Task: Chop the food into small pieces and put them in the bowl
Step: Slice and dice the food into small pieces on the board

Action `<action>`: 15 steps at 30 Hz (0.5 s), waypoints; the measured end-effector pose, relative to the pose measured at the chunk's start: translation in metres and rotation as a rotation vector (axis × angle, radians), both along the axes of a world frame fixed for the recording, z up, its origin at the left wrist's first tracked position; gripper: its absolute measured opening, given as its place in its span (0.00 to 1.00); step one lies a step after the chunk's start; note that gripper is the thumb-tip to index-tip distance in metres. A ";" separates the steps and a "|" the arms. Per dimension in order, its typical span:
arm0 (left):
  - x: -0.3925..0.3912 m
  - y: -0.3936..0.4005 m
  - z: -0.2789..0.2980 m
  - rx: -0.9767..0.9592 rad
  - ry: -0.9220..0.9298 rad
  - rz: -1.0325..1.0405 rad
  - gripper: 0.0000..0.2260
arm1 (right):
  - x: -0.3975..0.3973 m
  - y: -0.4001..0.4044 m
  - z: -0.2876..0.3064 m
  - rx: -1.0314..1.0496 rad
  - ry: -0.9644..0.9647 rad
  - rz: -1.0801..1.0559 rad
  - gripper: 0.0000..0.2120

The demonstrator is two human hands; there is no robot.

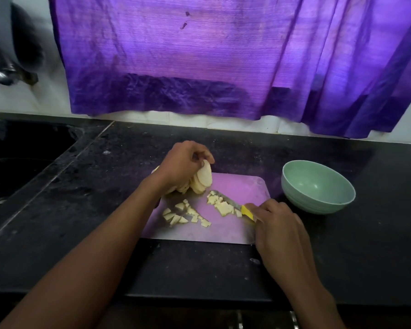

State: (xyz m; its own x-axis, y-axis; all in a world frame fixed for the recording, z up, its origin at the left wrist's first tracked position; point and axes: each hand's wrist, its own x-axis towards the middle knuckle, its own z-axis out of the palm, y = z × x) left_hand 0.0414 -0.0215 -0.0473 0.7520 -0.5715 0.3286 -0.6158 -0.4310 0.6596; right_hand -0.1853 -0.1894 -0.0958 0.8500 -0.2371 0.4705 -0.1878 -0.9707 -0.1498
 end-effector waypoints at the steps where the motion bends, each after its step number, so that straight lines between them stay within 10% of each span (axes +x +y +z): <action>1: 0.002 0.001 0.000 -0.020 -0.017 0.026 0.16 | 0.000 0.003 0.001 0.013 -0.004 0.006 0.19; 15: 0.000 -0.008 -0.004 -0.045 -0.072 0.093 0.16 | 0.004 0.005 0.005 0.100 -0.125 0.142 0.22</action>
State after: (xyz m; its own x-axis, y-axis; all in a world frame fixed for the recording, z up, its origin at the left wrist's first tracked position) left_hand 0.0418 -0.0295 -0.0516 0.7747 -0.4833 0.4077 -0.6208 -0.4593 0.6353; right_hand -0.1817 -0.1847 -0.0905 0.8146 -0.1701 0.5545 -0.0242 -0.9652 -0.2605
